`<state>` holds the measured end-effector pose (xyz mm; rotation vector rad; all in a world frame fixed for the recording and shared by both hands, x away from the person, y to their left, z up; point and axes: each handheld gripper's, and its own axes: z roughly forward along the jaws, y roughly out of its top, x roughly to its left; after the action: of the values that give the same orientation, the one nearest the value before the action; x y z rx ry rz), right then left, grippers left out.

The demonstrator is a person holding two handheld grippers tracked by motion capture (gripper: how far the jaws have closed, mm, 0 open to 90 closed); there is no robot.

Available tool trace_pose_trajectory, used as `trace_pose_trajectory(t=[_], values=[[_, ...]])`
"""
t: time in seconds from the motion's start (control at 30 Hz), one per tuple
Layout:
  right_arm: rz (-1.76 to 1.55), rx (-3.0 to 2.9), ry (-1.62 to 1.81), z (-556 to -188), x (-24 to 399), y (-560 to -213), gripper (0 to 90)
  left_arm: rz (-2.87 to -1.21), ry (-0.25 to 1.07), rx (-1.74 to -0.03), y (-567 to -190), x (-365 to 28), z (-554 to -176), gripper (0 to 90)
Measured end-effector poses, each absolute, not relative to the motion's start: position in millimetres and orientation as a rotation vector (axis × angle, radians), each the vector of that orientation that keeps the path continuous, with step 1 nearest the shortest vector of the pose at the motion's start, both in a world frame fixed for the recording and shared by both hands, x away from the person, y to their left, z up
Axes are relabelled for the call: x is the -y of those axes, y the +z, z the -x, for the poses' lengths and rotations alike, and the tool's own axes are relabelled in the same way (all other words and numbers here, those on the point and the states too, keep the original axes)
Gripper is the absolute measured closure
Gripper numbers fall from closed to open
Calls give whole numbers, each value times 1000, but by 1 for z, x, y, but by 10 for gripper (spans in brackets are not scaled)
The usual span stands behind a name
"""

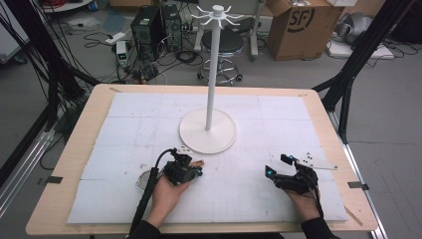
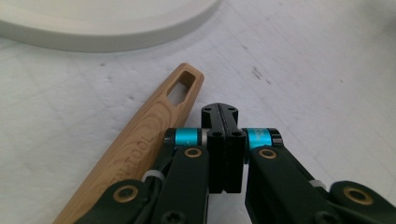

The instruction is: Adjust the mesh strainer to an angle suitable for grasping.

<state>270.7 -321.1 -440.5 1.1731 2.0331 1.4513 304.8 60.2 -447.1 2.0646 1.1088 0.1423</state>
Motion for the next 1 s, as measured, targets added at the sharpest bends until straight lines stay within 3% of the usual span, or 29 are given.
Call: trace_pose_trajectory(t=[0.4, 0.67, 0.73, 0.77, 0.83, 1.0], values=[[-1186, -2018, 1450, -268, 325, -440, 171, -2011, 225, -1163, -449, -71, -316, 900], [-1190, -2030, 1434, -273, 322, -442, 171, -1908, 116, -1104, -438, -92, -316, 899], [-1190, -2036, 1420, -274, 321, -443, 171, -1875, 112, -1079, -430, -104, -318, 761], [-1190, -2036, 1420, -274, 321, -443, 171, -1854, 110, -1058, -426, -111, -318, 761], [-1194, -2038, 1418, -272, 322, -443, 171, -1859, 115, -1033, -420, -121, -321, 601], [-1192, -2028, 1424, -268, 326, -443, 171, -1920, 145, -1005, -414, -138, -329, 484]])
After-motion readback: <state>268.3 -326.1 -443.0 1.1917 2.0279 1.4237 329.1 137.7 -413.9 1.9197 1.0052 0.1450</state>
